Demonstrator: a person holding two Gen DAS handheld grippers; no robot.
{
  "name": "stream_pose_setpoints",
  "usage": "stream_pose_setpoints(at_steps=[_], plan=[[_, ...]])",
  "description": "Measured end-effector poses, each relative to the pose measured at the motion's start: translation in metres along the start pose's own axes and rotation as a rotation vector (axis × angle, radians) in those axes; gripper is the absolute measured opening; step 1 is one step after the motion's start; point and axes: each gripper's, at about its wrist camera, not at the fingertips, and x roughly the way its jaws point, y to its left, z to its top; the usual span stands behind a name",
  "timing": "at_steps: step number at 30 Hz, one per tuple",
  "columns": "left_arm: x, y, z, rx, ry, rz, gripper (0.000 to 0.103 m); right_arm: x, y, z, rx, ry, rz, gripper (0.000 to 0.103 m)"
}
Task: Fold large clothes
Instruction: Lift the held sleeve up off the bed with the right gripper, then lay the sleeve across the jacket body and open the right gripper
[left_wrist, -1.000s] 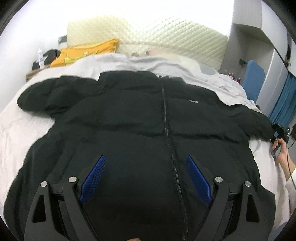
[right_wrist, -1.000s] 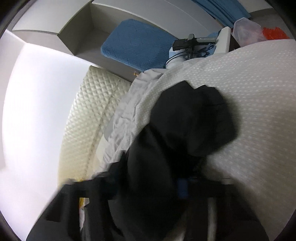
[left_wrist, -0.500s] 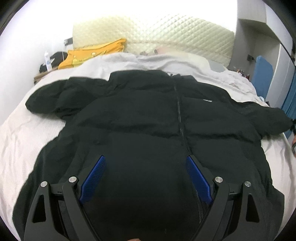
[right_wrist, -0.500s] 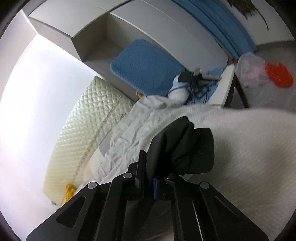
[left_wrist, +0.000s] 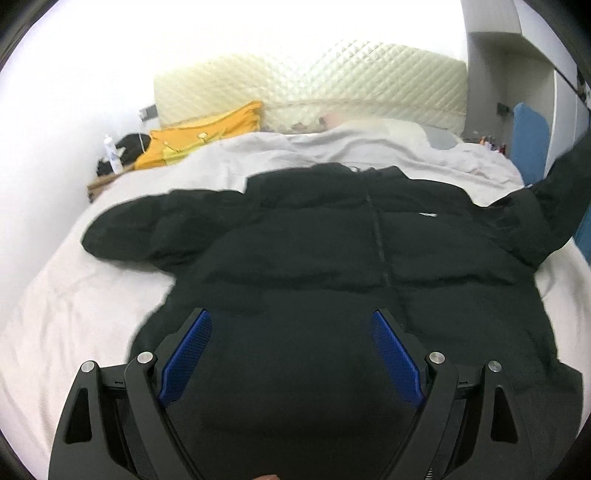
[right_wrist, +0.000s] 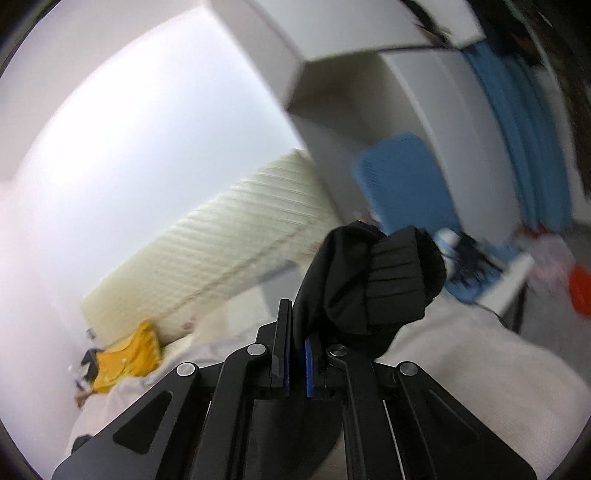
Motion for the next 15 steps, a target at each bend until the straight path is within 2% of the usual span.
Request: stream_pose_setpoints(at_steps=[3, 7, 10, 12, 15], plan=[[-0.009, 0.015, 0.004, -0.014, -0.018, 0.043, 0.089, -0.001, 0.07, 0.005, -0.065, -0.001, 0.082, 0.003], [-0.019, 0.031, 0.004, -0.042, -0.038, 0.046, 0.089, 0.008, 0.173, -0.01, -0.171, 0.044, 0.198, 0.003], [-0.024, 0.041, 0.001, -0.059, -0.052, 0.048, 0.089, 0.011, 0.239, -0.037, -0.25, 0.086, 0.275, 0.003], [-0.025, 0.049, 0.0, -0.067, -0.059, 0.043, 0.089, 0.018, 0.289, -0.064, -0.313, 0.136, 0.325, 0.003], [-0.024, 0.06, -0.002, -0.089, -0.056, 0.05, 0.089, 0.029, 0.343, -0.103, -0.387, 0.191, 0.382, 0.003]])
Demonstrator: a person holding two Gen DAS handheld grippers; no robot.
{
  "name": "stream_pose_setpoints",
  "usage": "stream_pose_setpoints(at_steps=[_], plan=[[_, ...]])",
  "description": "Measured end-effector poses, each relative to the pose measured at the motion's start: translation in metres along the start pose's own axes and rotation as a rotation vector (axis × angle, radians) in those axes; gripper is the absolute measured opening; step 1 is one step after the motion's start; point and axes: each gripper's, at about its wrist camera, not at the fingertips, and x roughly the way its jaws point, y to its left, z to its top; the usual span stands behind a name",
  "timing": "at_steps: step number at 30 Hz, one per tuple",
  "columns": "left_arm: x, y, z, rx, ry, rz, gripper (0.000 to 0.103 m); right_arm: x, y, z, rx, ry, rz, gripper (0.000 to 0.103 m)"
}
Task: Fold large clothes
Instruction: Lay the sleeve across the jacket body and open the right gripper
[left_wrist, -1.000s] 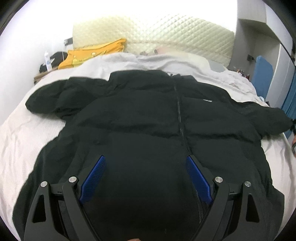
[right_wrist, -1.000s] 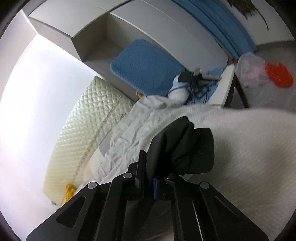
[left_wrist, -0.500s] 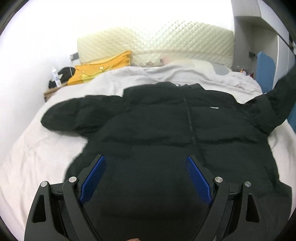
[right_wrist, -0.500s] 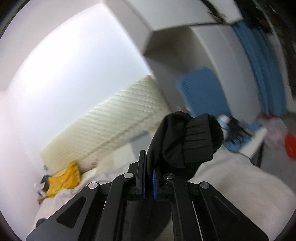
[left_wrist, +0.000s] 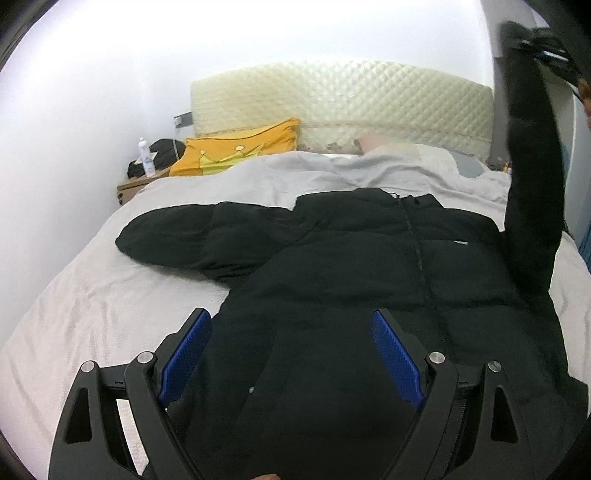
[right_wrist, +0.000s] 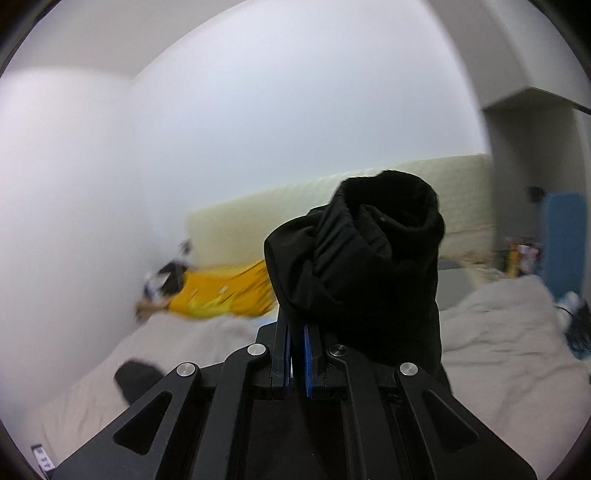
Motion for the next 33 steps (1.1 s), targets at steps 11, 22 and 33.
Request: stream_pose_setpoints(at_steps=[11, 22, 33], plan=[[0.008, 0.043, -0.013, -0.083, 0.016, -0.009, 0.089, 0.129, 0.124, -0.129, -0.085, 0.247, 0.125, 0.004], [0.018, 0.047, -0.015, -0.103, 0.032, -0.037, 0.089, 0.166, 0.152, -0.263, -0.092, 0.478, 0.173, 0.009], [0.006, 0.05, -0.004, -0.116, 0.052, -0.03, 0.089, 0.147, 0.148, -0.245, -0.028, 0.465, 0.223, 0.052]])
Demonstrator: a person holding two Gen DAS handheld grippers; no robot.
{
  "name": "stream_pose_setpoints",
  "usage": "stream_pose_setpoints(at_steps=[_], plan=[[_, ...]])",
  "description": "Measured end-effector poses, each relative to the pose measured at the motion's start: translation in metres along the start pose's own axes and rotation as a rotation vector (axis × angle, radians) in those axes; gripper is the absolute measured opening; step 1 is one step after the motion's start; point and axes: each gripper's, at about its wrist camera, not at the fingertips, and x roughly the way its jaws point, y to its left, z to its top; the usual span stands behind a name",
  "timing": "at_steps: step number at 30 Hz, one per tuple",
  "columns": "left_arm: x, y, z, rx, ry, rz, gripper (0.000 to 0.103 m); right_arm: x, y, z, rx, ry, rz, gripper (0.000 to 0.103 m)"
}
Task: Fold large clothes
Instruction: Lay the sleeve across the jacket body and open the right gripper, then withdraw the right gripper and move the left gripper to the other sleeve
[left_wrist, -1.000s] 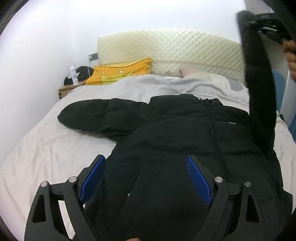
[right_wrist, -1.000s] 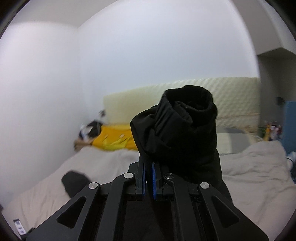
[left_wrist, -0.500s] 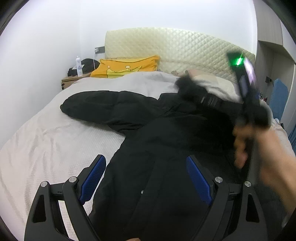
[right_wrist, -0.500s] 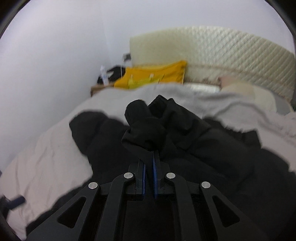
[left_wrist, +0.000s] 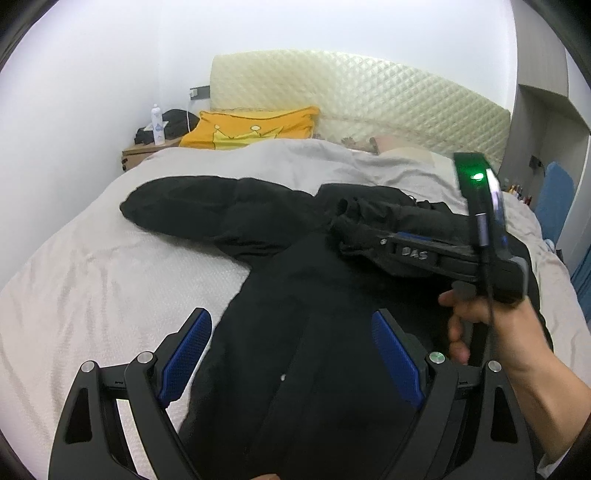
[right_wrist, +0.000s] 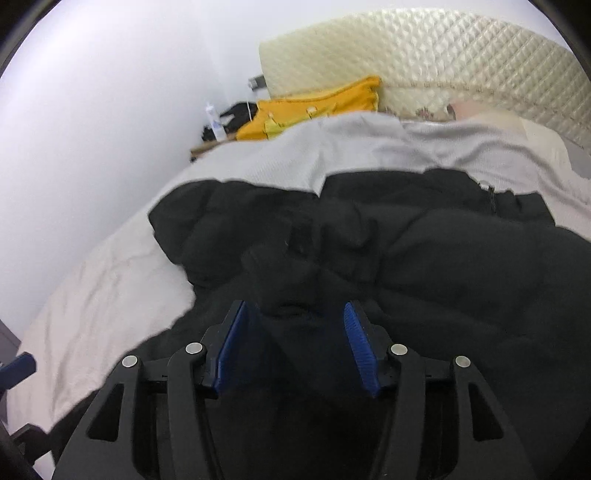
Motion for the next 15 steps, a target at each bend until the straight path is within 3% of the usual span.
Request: stream_pose_setpoints(at_steps=[7, 15], plan=[[-0.031, -0.006, 0.021, -0.002, -0.016, 0.016, 0.089, -0.061, 0.005, 0.024, -0.018, -0.052, -0.052, 0.052], [-0.077, -0.032, 0.04, 0.026, -0.062, -0.015, 0.089, -0.17, 0.003, 0.047, -0.027, -0.176, -0.179, 0.053]])
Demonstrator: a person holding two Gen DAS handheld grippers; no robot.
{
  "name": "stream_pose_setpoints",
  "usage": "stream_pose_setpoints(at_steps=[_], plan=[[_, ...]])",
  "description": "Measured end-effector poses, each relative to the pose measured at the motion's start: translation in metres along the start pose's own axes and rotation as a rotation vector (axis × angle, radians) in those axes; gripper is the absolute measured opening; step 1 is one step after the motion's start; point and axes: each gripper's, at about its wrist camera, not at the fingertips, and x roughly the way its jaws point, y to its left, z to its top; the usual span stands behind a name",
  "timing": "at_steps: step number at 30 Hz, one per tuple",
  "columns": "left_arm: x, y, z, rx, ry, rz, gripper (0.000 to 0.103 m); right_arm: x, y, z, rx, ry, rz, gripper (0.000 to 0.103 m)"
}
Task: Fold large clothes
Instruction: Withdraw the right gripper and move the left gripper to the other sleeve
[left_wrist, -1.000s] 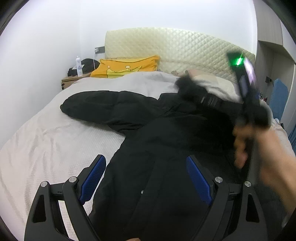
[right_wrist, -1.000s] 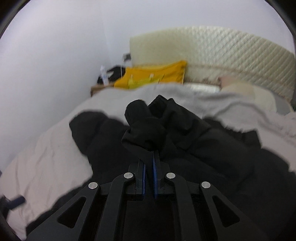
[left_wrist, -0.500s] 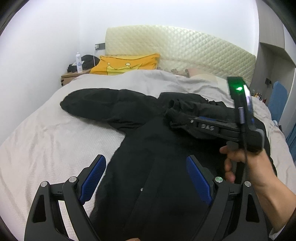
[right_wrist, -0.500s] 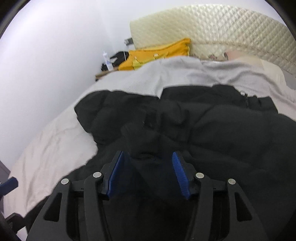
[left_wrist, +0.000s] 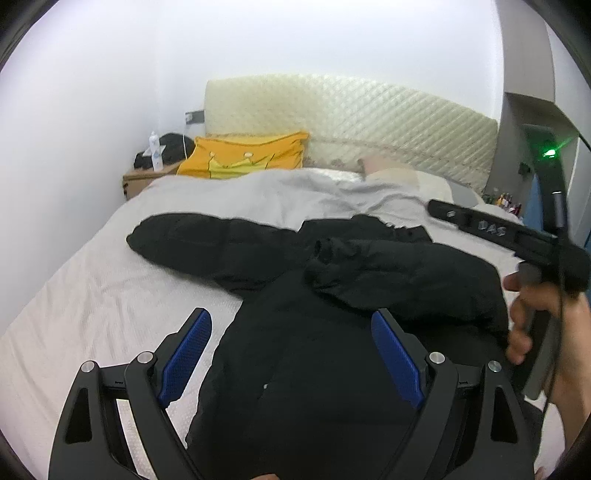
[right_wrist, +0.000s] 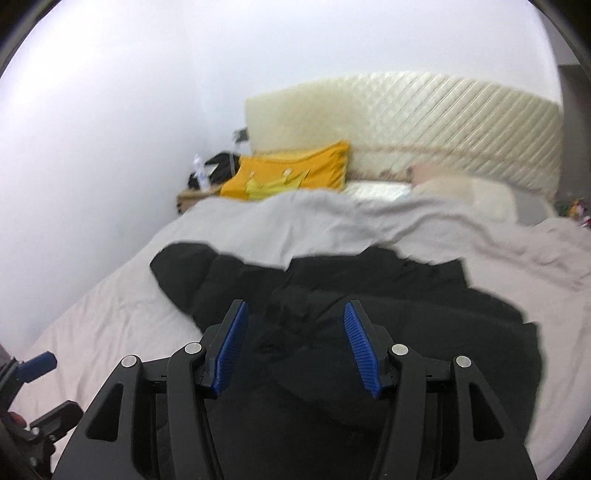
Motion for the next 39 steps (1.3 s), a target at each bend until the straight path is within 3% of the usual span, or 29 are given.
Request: stream_pose_setpoints(at_steps=[8, 12, 17, 27, 39], plan=[[-0.043, -0.025, 0.009, 0.014, -0.039, -0.056, 0.089, -0.103, -0.027, 0.003, 0.05, -0.113, -0.099, 0.053], [-0.058, -0.035, 0.008, 0.026, -0.052, -0.078, 0.089, -0.142, -0.032, -0.015, 0.043, -0.143, -0.158, 0.053], [-0.079, -0.047, 0.002, 0.044, -0.065, -0.105, 0.089, -0.18, -0.039, -0.047, 0.09, -0.147, -0.158, 0.053], [-0.102, -0.071, -0.024, 0.067, -0.049, -0.154, 0.089, -0.224, -0.042, -0.104, 0.135, -0.175, -0.204, 0.054], [-0.097, -0.08, -0.052, 0.077, -0.008, -0.195, 0.089, -0.253, -0.048, -0.161, 0.175, -0.211, -0.264, 0.06]])
